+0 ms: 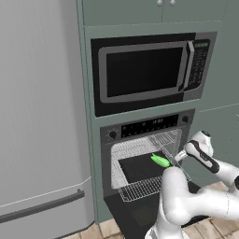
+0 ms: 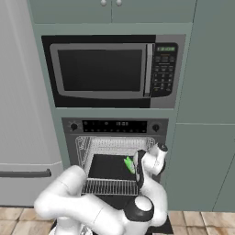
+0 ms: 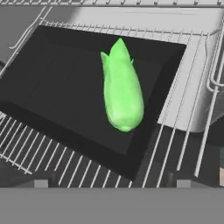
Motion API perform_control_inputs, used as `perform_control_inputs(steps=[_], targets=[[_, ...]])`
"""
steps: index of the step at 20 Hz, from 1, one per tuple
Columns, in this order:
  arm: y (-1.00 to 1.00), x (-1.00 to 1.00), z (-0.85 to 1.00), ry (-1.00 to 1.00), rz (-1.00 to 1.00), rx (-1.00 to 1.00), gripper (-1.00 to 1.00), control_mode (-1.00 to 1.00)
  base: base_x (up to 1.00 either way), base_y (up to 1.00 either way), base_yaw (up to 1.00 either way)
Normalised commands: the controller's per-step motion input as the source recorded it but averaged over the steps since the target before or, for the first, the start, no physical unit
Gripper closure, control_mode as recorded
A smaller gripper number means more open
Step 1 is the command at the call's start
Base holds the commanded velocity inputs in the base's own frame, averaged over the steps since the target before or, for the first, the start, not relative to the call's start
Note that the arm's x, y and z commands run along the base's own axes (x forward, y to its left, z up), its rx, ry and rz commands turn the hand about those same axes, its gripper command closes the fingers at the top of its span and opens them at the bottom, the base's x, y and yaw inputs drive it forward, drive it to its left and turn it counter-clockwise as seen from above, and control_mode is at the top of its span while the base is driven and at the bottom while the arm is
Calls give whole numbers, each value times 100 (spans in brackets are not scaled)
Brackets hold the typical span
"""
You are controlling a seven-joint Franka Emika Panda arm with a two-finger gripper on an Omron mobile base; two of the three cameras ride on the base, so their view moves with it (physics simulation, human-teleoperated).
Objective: Place the corn on the bottom rack of the oven.
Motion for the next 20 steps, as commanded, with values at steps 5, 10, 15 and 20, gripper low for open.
perform_control_inputs(steps=[5,10,15,20], targets=[[-22,-85,100,0,-11,0,-100,-100,0,0,0],[-1,-99,97,0,-14,-2,-100,-100,0,0,0],[10,-97,88,-5,-17,-18,-100,-100,0,0,0],[6,-70,97,-3,-14,-23,-100,-100,0,0,0]])
